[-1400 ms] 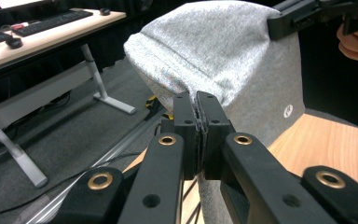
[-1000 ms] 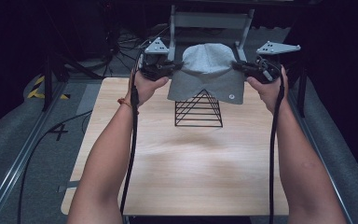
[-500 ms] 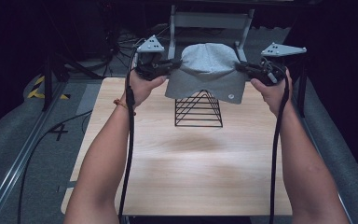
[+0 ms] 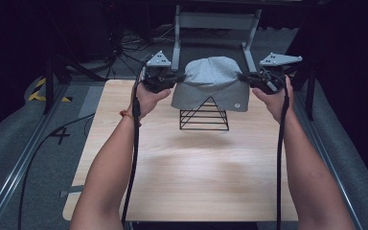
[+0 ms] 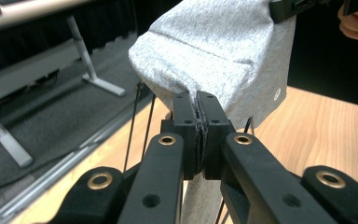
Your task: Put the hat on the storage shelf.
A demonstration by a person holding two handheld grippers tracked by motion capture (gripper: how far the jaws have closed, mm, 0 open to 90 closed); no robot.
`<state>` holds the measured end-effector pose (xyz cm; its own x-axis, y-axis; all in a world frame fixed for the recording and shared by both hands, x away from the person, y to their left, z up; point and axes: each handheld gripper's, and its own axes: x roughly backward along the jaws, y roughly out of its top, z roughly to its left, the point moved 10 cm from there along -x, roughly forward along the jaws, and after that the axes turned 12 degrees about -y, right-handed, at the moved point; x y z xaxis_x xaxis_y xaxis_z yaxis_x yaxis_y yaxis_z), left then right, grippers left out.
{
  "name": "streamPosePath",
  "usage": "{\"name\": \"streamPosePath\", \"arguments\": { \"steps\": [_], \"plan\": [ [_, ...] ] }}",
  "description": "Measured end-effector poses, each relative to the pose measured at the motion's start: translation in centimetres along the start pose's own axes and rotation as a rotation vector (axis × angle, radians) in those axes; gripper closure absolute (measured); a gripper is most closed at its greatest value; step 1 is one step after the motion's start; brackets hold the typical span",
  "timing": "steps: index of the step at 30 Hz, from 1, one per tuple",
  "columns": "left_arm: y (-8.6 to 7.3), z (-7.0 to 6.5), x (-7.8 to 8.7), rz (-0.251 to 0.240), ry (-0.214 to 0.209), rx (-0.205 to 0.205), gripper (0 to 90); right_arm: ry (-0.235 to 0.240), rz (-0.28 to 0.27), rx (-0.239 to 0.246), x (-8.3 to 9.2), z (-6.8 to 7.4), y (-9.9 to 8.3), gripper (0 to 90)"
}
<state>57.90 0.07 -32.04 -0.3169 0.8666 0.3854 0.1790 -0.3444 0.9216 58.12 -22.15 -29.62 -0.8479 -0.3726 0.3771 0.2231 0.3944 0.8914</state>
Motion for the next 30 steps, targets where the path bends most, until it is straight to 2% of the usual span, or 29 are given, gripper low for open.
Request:
{"name": "streamPosePath", "arguments": {
  "steps": [3, 4, 6, 16, 22, 26, 30],
  "plan": [
    [-0.9, 0.2, -0.5, 0.013, -0.006, 0.003, 87.8, 0.0, 0.016, 0.005, -0.5, 0.1, -0.7, 85.9],
    [-1.9, 0.4, -1.1, 0.027, -0.013, 0.015, 87.8, 0.007, 0.042, 0.009, -1.2, 0.5, -1.9, 85.8],
    [-2.6, 0.6, -1.3, 0.038, -0.012, 0.023, 87.9, 0.01, 0.057, 0.017, -1.7, 0.9, -2.7, 85.8],
    [-5.2, 0.5, -2.1, 0.043, -0.024, 0.054, 87.8, 0.052, 0.084, -0.008, -2.7, 2.3, -5.4, 85.8],
    [-6.7, 0.0, -2.8, 0.053, -0.028, 0.048, 87.9, 0.073, 0.105, -0.021, -3.4, 3.1, -7.5, 85.9],
    [-8.2, -0.1, -3.3, 0.098, -0.012, 0.035, 87.9, 0.082, 0.126, -0.034, -3.7, 3.4, -9.1, 86.0],
    [-8.9, -0.1, -3.8, 0.095, -0.007, 0.046, 87.9, 0.081, 0.149, -0.036, -4.1, 3.5, -10.4, 86.1]
  ]
}}
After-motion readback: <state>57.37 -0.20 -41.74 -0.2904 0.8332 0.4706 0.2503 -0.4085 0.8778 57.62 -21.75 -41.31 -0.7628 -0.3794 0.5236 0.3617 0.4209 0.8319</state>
